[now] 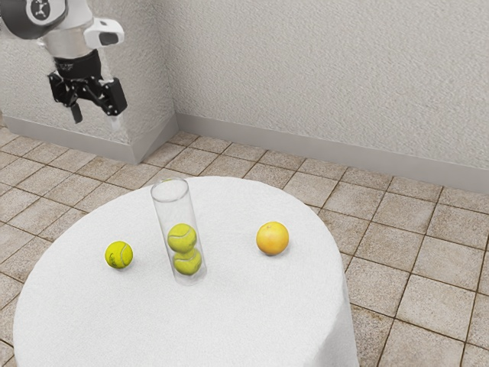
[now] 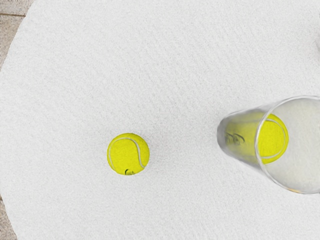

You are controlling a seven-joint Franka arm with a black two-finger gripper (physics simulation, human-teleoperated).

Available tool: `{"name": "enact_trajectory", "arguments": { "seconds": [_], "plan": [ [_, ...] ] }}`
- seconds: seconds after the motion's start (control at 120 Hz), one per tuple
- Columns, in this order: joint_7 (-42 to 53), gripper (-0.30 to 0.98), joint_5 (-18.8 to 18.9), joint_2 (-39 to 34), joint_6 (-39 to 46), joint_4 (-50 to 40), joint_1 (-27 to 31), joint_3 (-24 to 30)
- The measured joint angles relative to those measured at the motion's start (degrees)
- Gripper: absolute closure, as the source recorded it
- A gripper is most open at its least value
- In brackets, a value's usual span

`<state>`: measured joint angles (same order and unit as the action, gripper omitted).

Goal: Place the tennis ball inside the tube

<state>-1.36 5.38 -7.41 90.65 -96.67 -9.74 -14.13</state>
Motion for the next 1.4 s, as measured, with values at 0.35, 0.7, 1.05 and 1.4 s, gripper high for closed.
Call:
{"name": "enact_trajectory", "arguments": {
  "seconds": [0.35,0.7,1.05,1.4],
  "plan": [
    [-1.2,0.0,0.2,0.2,7.9,-14.4,6.8,-0.1],
    [-2.3,0.0,-4.2,8.6,24.7,-26.9,13.1,-0.4],
    [-2.7,0.0,-7.8,16.7,33.3,-27.0,11.8,-0.4],
    [-2.3,0.0,-9.4,21.4,37.3,-26.6,11.9,-0.4]
  ]
}}
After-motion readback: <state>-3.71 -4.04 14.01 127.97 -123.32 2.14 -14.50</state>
